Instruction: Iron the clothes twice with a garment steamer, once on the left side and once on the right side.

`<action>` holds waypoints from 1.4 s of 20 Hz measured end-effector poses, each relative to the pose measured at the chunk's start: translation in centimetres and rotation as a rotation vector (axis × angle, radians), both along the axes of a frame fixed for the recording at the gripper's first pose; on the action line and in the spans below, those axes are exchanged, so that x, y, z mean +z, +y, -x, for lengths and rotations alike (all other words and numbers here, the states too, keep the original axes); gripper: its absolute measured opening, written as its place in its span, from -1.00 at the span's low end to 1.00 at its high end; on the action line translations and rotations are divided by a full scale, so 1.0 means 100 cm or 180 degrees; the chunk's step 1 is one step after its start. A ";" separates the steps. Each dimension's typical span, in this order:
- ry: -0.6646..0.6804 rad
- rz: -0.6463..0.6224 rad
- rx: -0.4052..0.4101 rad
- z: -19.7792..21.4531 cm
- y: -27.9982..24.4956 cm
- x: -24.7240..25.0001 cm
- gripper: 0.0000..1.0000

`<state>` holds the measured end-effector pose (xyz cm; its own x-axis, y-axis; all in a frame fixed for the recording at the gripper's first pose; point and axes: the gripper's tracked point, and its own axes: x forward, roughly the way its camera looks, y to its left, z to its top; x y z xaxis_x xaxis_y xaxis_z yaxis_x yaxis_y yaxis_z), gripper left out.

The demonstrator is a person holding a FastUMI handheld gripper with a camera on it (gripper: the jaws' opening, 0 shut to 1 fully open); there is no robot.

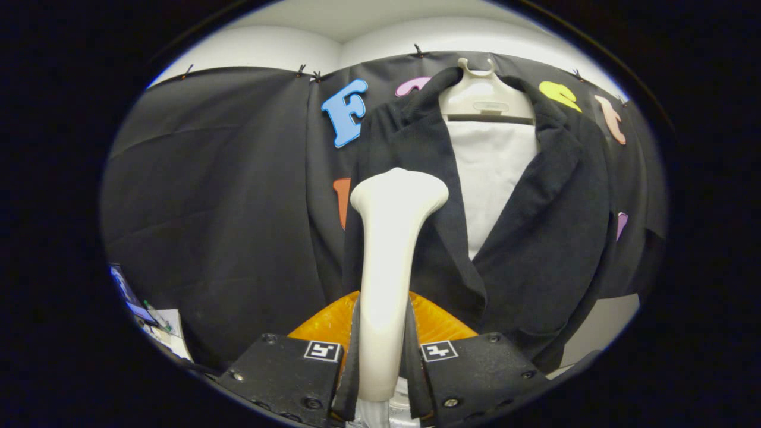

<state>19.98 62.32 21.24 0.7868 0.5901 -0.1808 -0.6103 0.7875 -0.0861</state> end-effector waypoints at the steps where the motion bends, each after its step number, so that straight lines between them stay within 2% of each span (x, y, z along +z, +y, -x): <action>1: 0.0032 0.0015 -0.0002 0.001 -0.001 -0.007 -0.28; 28: 0.0800 0.0305 -0.0113 0.009 -0.054 -0.164 -0.28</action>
<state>19.09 56.87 4.81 0.7300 0.5337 -0.4268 -0.5942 0.8043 -0.0105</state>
